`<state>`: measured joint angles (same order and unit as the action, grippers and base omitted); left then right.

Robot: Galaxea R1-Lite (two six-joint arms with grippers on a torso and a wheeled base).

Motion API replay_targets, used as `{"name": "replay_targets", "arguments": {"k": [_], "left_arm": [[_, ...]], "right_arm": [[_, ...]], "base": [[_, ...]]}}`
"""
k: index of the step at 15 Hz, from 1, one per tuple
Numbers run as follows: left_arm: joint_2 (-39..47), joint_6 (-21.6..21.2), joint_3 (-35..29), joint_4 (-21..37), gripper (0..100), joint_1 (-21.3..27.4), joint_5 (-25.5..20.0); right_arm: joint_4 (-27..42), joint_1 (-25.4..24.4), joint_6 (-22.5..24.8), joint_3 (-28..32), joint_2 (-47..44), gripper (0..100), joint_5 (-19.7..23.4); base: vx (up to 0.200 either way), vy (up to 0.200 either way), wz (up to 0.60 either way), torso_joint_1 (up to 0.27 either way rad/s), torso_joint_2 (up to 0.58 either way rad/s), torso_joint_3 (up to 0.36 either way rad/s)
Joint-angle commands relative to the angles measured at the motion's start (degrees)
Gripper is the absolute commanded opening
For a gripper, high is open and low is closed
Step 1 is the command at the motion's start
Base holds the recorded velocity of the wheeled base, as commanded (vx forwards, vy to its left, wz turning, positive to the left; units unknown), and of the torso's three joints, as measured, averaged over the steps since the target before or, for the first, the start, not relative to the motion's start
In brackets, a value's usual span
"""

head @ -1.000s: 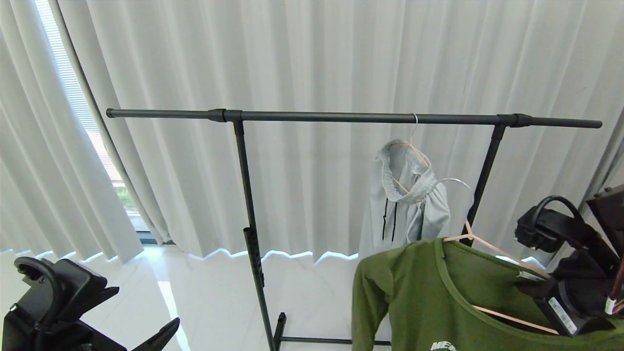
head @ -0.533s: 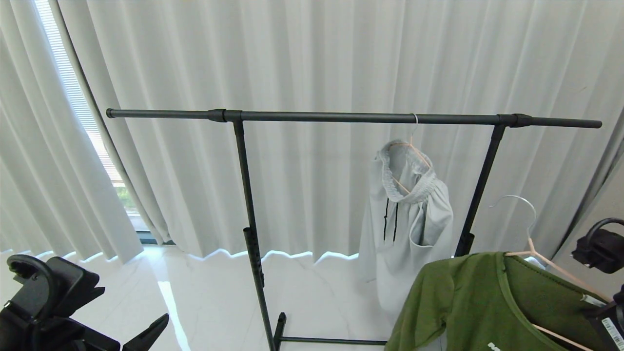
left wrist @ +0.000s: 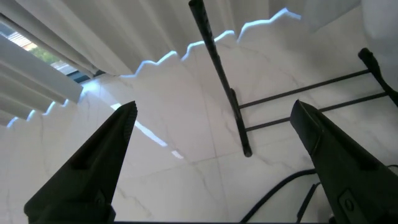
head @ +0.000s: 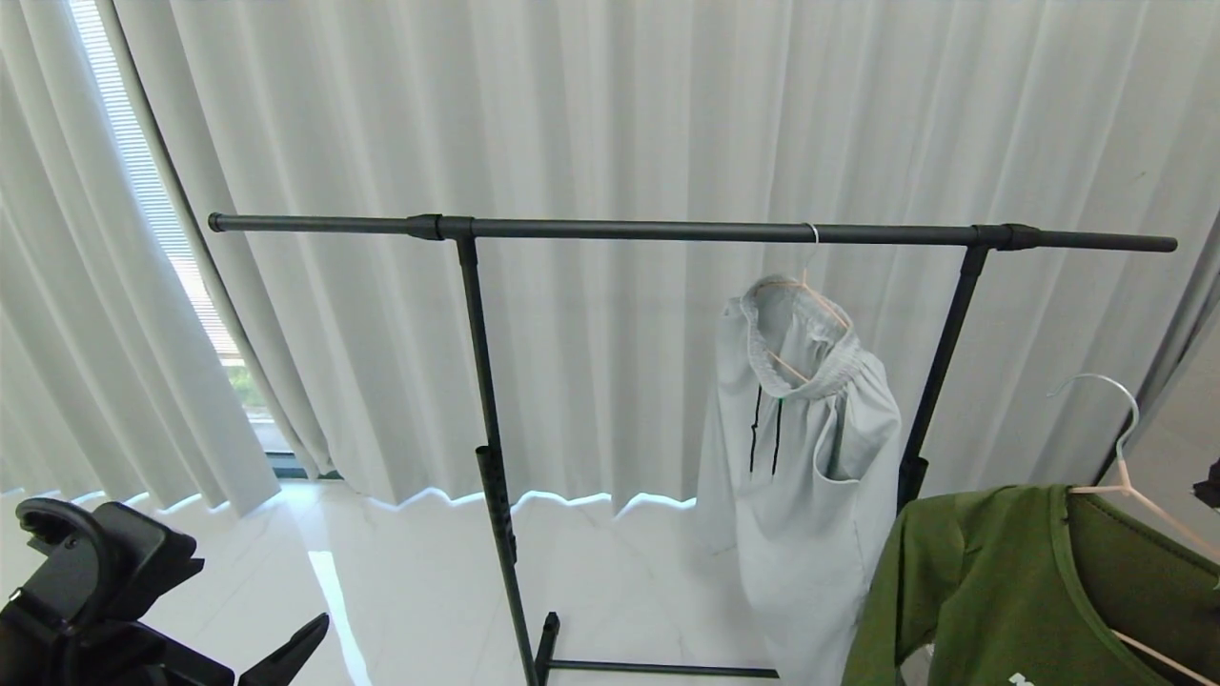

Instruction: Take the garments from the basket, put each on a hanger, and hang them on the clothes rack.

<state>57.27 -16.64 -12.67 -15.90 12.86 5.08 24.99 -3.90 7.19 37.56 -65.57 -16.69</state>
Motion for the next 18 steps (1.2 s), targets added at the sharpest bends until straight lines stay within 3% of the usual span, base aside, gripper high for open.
{"name": "replay_targets", "arguments": {"k": [1,5,9,14,18], "left_arm": [[-0.23,0.03,0.10,-0.01,100,0.15,0.01],[-0.41,-0.41,0.01,-0.01,100,0.76,0.01],[-0.32,-0.50,0.01,-0.01,100,0.76,0.01],[-0.14,-0.50,-0.43,-0.01,100,0.76,-0.07],[-0.23,-0.59,-0.61,-0.01,100,0.76,-0.07]], "right_arm": [[-0.03,0.12,0.01,-0.03,0.18,0,-0.01],[-0.12,0.12,0.01,0.06,0.18,0,-0.01],[-2.67,-0.14,0.01,1.38,-0.26,0,0.69],[-3.55,-1.55,-0.16,12.98,-6.67,0,1.84],[-3.55,-3.13,-0.16,19.92,-11.07,0,1.92]], "base": [[0.000,-0.200,0.00,-0.012,-0.01,0.002],[0.000,-0.200,0.00,0.005,0.00,0.005],[0.000,0.000,0.00,0.000,0.00,0.000],[0.000,0.000,0.00,0.000,0.00,0.000],[0.200,0.000,0.00,-0.002,0.00,0.005]]}}
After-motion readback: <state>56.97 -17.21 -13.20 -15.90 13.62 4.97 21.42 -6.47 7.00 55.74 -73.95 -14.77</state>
